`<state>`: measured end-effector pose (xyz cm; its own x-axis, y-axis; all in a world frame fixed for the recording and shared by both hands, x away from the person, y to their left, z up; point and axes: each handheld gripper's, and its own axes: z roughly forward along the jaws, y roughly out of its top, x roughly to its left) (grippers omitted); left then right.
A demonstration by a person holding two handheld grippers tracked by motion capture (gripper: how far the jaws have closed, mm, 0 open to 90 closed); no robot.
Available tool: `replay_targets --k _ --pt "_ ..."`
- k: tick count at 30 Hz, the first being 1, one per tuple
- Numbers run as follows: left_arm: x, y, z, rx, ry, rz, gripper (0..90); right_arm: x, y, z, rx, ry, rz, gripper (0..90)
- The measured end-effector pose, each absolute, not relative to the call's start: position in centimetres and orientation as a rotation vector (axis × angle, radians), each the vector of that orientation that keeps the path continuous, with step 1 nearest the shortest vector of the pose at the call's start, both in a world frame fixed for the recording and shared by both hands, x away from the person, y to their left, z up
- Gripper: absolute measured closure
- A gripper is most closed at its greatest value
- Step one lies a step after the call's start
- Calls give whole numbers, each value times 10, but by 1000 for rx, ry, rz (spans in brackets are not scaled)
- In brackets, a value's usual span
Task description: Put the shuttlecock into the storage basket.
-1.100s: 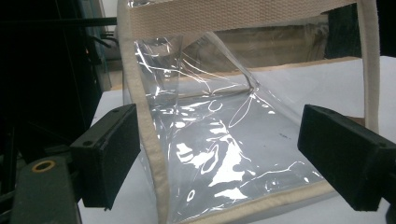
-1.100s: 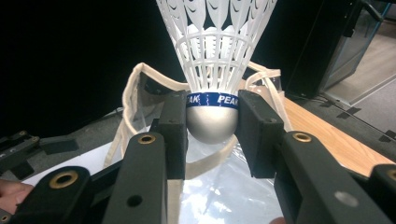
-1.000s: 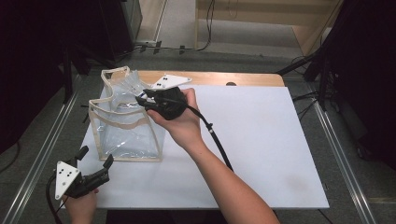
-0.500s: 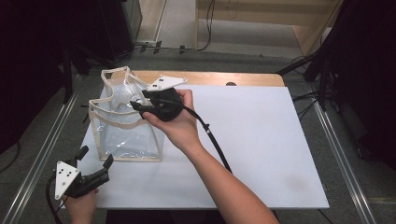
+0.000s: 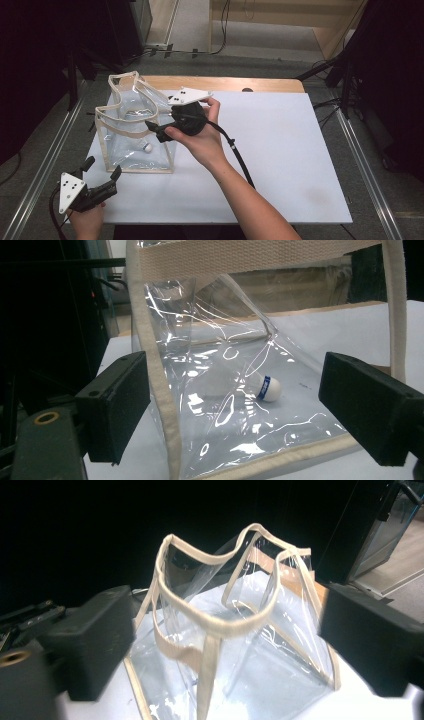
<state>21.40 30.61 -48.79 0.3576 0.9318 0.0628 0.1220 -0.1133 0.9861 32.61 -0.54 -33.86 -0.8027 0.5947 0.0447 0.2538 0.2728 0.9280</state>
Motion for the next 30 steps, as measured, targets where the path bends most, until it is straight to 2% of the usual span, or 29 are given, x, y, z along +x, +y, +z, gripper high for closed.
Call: replay_targets --k 30 --pt "214 306 -488 1535 987 933 137 290 -100 -383 860 2049 1530 0"
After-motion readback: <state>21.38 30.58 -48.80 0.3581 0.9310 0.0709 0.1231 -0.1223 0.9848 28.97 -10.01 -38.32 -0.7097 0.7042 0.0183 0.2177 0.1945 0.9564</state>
